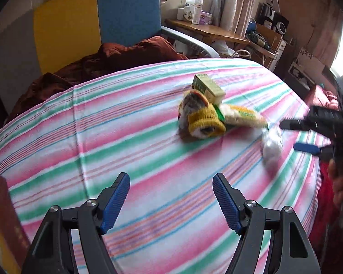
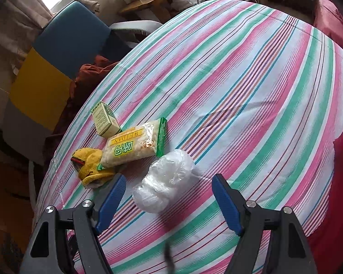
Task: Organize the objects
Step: 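Move both grippers back to the remaining items on the sheet, then grasp the yellow knitted item with left gripper while right gripper grasps wrapped white ball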
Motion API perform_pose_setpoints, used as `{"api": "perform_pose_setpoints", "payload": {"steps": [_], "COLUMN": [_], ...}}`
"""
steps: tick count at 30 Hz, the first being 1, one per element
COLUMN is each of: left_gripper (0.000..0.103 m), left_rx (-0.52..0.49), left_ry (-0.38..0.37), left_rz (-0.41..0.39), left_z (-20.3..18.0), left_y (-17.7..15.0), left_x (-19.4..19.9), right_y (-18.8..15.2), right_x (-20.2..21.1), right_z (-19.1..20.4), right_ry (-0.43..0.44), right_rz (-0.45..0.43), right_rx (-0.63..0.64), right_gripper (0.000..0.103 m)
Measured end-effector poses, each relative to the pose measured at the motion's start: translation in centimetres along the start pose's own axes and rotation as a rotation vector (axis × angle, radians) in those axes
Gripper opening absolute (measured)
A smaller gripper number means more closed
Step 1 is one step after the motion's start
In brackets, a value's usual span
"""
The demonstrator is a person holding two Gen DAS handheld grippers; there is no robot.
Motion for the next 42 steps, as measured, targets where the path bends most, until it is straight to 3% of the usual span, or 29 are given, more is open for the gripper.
{"api": "perform_pose_setpoints", "payload": {"steps": [17, 25, 26, 30, 35, 42], "left_gripper": [0.083, 0.070, 0.070, 0.065, 0.038, 0.037], "left_rx": [0.132, 0.136, 0.111, 0.030, -0.014, -0.013], "left_ry": [-0.113, -0.097, -0.085, -0.031, -0.015, 0.010], "left_rz": [0.006, 0.077, 0.058, 0.022, -0.015, -0.035], "left_z": [-2.0, -2.8, -3.0, -3.7, -3.0, -1.5], "left_y": [7.6, 8.9, 9.0, 8.4, 7.3, 4.0], "left_x": [-6.7, -11.6, -11.8, -11.7, -10.8, -8.5], "right_y": [0.0, 0.0, 0.0, 0.1, 0.1, 0.6], "right_x": [-0.3, -0.5, -0.6, -0.8, -0.9, -2.1], "right_z": [0.8, 0.9, 0.9, 0.8, 0.4, 0.0], "right_ry": [0.033, 0.024, 0.022, 0.015, 0.003, -0.054], "right_rz": [0.014, 0.021, 0.023, 0.023, 0.024, 0.038], "right_rx": [0.008, 0.023, 0.024, 0.023, 0.018, 0.033], "right_gripper": [0.079, 0.079, 0.079, 0.079, 0.079, 0.079]}}
Point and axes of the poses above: each gripper's, at about its wrist camera, not at the fingertips, and x roughly against the way its jaws point, z to its left, y to its top, the point moved 5 cm from there along -x, roughly the way its jaws point, and after that the axes turned 5 degrees about y, right-handed, at the moved point
